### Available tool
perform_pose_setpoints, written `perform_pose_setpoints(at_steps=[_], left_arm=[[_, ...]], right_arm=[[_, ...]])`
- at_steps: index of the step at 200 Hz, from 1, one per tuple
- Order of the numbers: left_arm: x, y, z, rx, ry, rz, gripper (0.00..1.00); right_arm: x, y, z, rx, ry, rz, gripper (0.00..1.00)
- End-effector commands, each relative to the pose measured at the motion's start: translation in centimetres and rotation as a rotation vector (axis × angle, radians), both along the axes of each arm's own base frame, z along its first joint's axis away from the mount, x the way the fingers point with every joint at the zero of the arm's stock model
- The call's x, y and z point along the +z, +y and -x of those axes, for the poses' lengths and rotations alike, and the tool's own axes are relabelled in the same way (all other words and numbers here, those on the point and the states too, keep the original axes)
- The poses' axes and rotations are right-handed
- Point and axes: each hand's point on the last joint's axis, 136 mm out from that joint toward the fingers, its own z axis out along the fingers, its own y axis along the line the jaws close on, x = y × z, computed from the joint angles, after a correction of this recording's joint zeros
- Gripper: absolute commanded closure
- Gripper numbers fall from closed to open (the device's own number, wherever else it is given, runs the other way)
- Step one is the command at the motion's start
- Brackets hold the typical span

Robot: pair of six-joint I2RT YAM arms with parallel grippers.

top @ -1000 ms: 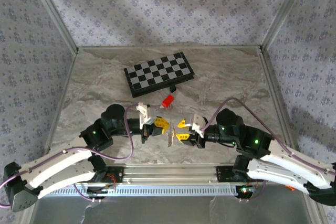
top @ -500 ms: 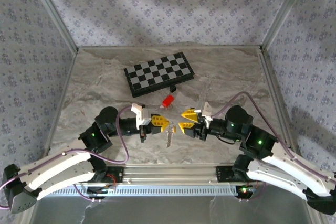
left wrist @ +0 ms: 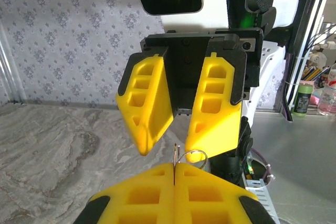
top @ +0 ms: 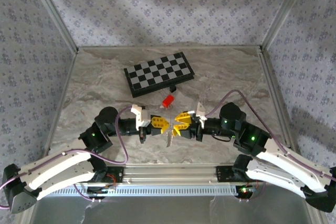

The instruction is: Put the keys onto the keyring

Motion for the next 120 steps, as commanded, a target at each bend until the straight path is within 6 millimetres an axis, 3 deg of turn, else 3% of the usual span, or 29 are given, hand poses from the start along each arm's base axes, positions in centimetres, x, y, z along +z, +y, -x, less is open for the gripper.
perform_pose_setpoints(at_steps=[1,120], left_arm=[[2.2,0.0,0.9,-0.039,-0.054,0.056,1.00],[2.3,-0.1,1.1,-0.050,-0.056,0.056,1.00]], right_arm=[[1.4,0.1,0.7,0.043,-0.027,-0.046,0.70],[0.2,0.8,0.9,0.072,0.004,0.010,0.81]])
